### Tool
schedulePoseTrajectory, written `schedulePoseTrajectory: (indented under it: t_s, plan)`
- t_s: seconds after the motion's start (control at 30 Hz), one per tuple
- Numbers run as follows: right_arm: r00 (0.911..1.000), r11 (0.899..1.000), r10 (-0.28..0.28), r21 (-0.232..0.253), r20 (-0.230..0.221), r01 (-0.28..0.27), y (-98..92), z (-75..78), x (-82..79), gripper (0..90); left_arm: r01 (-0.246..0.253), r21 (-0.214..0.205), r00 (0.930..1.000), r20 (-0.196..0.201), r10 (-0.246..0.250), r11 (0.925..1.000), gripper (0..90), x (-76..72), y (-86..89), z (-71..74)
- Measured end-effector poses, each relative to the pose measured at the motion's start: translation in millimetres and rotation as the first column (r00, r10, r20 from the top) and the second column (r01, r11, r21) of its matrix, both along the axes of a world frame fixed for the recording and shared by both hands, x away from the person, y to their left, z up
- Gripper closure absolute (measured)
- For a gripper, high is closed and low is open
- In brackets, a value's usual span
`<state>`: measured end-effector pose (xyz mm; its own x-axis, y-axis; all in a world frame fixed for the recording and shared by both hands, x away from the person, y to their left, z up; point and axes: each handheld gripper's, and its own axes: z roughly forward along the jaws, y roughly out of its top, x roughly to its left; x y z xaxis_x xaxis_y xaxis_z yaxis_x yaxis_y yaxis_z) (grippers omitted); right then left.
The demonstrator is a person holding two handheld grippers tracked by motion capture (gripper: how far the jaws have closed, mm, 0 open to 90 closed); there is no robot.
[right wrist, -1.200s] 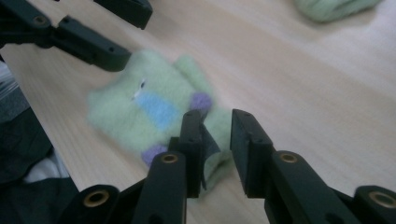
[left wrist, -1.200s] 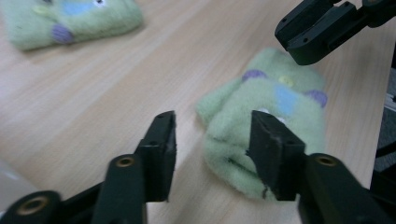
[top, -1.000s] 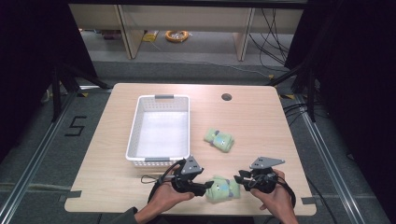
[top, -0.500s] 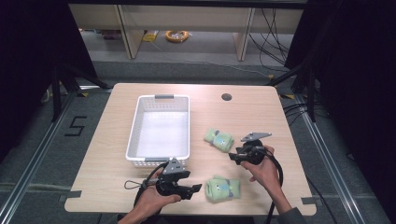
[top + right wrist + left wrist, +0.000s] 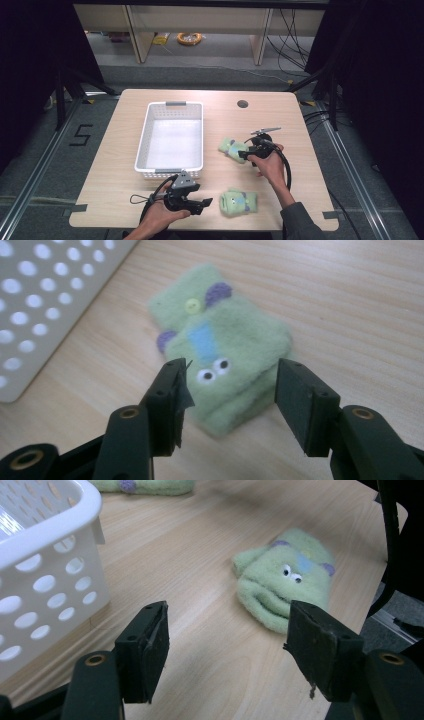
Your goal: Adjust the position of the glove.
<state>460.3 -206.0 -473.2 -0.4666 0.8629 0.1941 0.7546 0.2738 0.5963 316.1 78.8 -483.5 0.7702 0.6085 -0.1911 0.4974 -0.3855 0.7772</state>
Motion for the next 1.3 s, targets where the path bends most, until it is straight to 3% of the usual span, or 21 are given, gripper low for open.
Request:
schedulePoseTrajectory:
  t_s: [0.1, 0.13, 0.23, 0.3, 0.4, 0.47, 0.53, 0.73, 0.77, 0.8, 0.87, 1.03, 1.07, 1.13, 1.17, 1.2, 1.3]
  plan:
    - [0.9993, 0.999, -0.036, -0.014, -0.010, 0.036, 4.3, -5.8, 10.5, 47.1, -0.021, -0.027, 0.9998, -0.008, 0.021, 0.9994, 33.5, 0.2, -1.0, -1.9]
    - [0.9993, 0.999, -0.036, -0.014, -0.010, 0.036, 4.3, -5.8, 10.5, 47.1, -0.004, -0.005, 0.9999, -0.013, 0.004, 1.0000, 33.5, 1.1, 0.9, -1.2]
    - [0.9982, 0.998, -0.058, -0.021, -0.013, 0.058, 10.1, -8.7, 17.2, 45.2, -0.004, -0.008, 0.9999, -0.016, 0.004, 1.0000, 33.7, 1.2, 0.9, -1.3]
    - [0.9995, 0.999, -0.033, -0.041, 0.000, 0.032, 9.8, -11.2, 19.6, 45.5, -0.012, -0.021, 0.9999, -0.001, 0.012, 0.9997, 33.7, 0.6, -0.1, -2.7]
    - [0.9995, 0.997, -0.023, -0.071, -0.024, 0.021, 11.8, -17.1, 23.9, 47.6, 0.001, -0.018, 1.0000, -0.005, -0.001, 0.9998, 34.0, 0.3, -0.1, -1.8]
    - [0.9994, 0.998, -0.026, -0.056, -0.024, 0.025, 12.1, -18.7, 25.3, 54.4, -0.010, -0.022, 1.0000, 0.000, 0.010, 0.9997, 34.1, -0.1, -0.7, -2.7]
    - [1.0000, 1.000, -0.002, -0.026, -0.007, 0.001, 10.5, -20.3, 26.5, 69.1, 0.002, -0.008, 1.0000, -0.001, -0.002, 1.0000, 34.3, -0.4, 0.5, -2.3]
    - [0.9998, 1.000, 0.017, -0.018, 0.014, -0.017, 11.1, -19.9, 26.3, 77.9, 0.003, -0.007, 1.0000, -0.009, -0.003, 1.0000, 34.6, -0.8, -0.2, -2.8]
    - [0.9999, 1.000, 0.014, -0.018, -0.003, -0.014, 11.2, -17.7, 24.9, 78.8, -0.004, -0.014, 1.0000, -0.002, 0.004, 0.9999, 34.6, -0.6, -0.9, -3.5]
    - [0.9998, 1.000, 0.021, -0.021, 0.006, -0.020, 10.2, -17.3, 25.0, 79.3, 0.006, 0.000, 0.9999, -0.012, -0.006, 1.0000, 34.7, 0.0, 0.4, -2.4]
    - [0.9995, 0.999, 0.028, -0.018, 0.012, -0.028, 9.6, -15.0, 23.3, 80.2, -0.013, -0.021, 0.9999, -0.003, 0.013, 0.9997, 34.6, 0.4, -0.5, -3.4]
    - [0.9995, 0.999, 0.028, 0.033, 0.016, -0.029, 6.6, -1.1, 15.0, 80.8, -0.018, -0.024, 0.9998, -0.010, 0.018, 0.9995, 34.7, 1.8, 0.0, -2.8]
    - [0.9984, 0.999, 0.037, 0.038, 0.044, -0.039, 5.8, 3.4, 10.8, 80.9, -0.021, -0.027, 0.9997, -0.013, 0.021, 0.9994, 34.7, 1.7, 0.1, -2.9]
    - [0.9985, 0.998, 0.046, 0.031, 0.029, -0.047, 4.7, 8.9, 7.4, 81.0, -0.017, -0.026, 0.9998, -0.011, 0.017, 0.9995, 34.7, 1.5, 0.4, -2.8]
    - [0.9968, 0.997, 0.043, 0.064, 0.067, -0.047, 5.7, 9.7, 4.7, 81.0, -0.017, -0.026, 0.9998, -0.011, 0.016, 0.9995, 34.7, 1.6, 0.3, -2.8]
    - [0.9967, 0.997, 0.069, 0.038, 0.043, -0.071, 3.3, 15.7, 2.2, 81.0, -0.018, -0.026, 0.9998, -0.012, 0.018, 0.9995, 34.7, 1.9, 0.1, -2.8]
    - [0.9920, 0.992, 0.099, 0.076, 0.079, -0.105, 0.4, 24.4, -5.8, 81.1, -0.026, -0.032, 0.9995, -0.018, 0.026, 0.9991, 34.8, 1.0, -0.6, -3.3]
